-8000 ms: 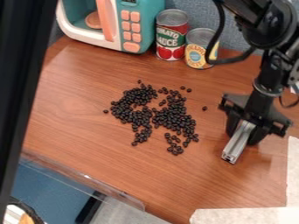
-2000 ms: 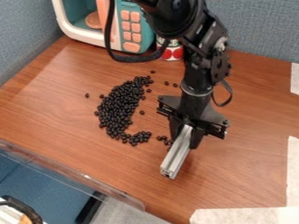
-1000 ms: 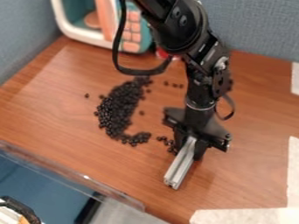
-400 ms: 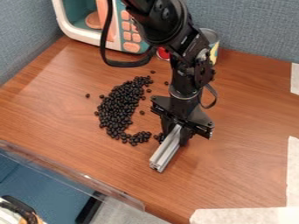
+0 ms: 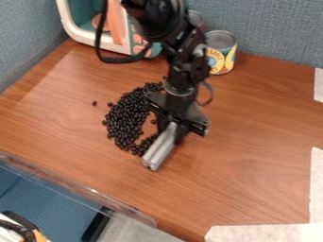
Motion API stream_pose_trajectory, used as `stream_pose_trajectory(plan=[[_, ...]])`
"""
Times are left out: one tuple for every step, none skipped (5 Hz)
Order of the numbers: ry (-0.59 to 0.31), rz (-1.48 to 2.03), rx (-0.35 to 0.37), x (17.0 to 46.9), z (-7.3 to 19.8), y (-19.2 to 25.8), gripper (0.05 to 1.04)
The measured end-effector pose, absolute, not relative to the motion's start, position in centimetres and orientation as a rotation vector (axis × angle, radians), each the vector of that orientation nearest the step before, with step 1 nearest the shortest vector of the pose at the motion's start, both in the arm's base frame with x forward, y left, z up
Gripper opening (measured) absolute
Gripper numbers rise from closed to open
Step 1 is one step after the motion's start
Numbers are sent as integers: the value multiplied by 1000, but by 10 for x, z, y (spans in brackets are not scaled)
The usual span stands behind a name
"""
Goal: Sweep into pile
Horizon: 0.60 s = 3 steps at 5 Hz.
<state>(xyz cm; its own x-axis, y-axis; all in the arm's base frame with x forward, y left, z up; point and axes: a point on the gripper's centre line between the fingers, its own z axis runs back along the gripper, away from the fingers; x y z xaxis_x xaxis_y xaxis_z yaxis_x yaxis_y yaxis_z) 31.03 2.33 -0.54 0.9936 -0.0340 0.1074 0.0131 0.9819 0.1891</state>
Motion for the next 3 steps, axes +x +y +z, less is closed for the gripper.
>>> stream_pose_trajectory(plan=[[-107, -10, 220, 311, -4, 42, 375], [-99, -6, 255, 312, -4, 56, 375], [-95, 15, 272, 314, -3, 71, 375]])
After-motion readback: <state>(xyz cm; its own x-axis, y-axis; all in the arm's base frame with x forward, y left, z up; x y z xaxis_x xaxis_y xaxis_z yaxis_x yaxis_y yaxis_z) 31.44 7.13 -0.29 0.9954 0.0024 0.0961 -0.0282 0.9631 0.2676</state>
